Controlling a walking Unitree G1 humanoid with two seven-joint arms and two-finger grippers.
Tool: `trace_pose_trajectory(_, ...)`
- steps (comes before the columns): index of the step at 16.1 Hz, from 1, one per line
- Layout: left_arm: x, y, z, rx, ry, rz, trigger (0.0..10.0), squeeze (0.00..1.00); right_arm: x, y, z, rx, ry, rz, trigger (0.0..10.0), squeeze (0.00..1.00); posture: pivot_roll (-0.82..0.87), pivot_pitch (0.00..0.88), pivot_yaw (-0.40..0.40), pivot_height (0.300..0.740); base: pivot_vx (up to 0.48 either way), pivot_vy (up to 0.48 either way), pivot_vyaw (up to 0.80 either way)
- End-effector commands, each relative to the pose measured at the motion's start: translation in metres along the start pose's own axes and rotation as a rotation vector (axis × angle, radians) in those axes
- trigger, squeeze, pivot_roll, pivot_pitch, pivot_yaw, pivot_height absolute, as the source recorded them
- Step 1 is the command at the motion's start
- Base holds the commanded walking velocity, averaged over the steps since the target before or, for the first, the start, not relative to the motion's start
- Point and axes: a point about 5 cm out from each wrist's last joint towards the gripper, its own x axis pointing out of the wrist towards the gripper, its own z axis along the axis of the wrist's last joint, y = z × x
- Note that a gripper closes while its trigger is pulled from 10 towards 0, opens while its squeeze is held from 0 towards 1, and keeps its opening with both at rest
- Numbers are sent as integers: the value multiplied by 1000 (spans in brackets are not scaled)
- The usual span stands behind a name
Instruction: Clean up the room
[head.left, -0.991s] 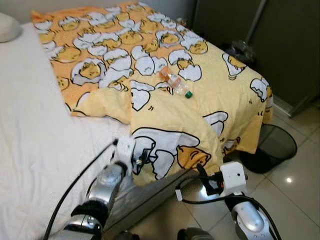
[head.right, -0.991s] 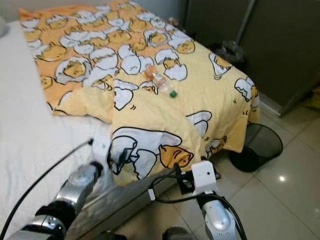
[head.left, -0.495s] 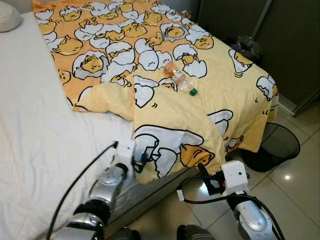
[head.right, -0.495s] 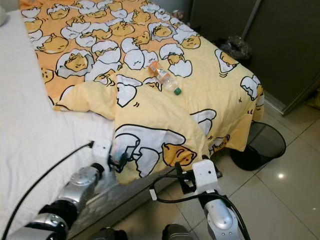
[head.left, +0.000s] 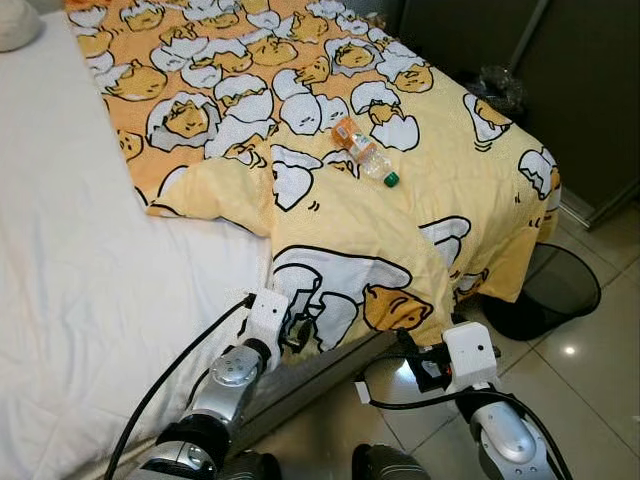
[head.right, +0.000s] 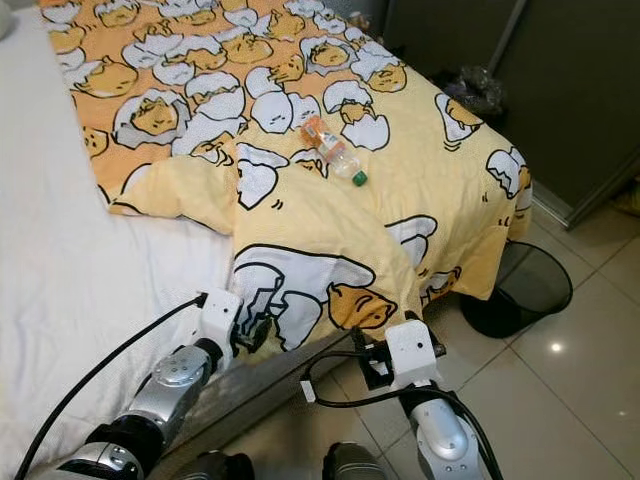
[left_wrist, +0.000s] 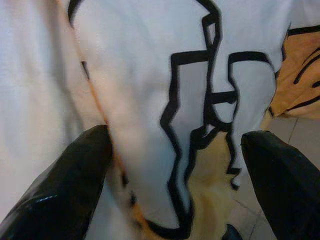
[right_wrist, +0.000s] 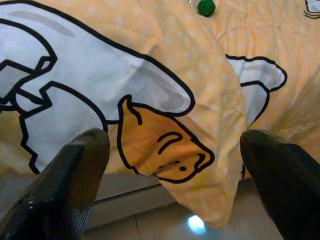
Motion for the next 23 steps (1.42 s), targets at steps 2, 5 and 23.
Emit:
trace_pose_trajectory(2,0,-17,-13,-46,66,-58,10000,0,0,-1,3,-13,-1,6,10000,0,-224,141,-5,731,0,0,0)
trace_pose_trajectory(5,1,-31,-30,-29,187,-89,9647,0,3,2,4,-13,-1,19,10000,0,-224,145,-11,731,0,0,0)
trace_pose_trajectory(23,17,-9,16,-63,51,-75,0,0,13,6,7,-1,-21,1,10000,0,-226,123,25,731,0,0,0)
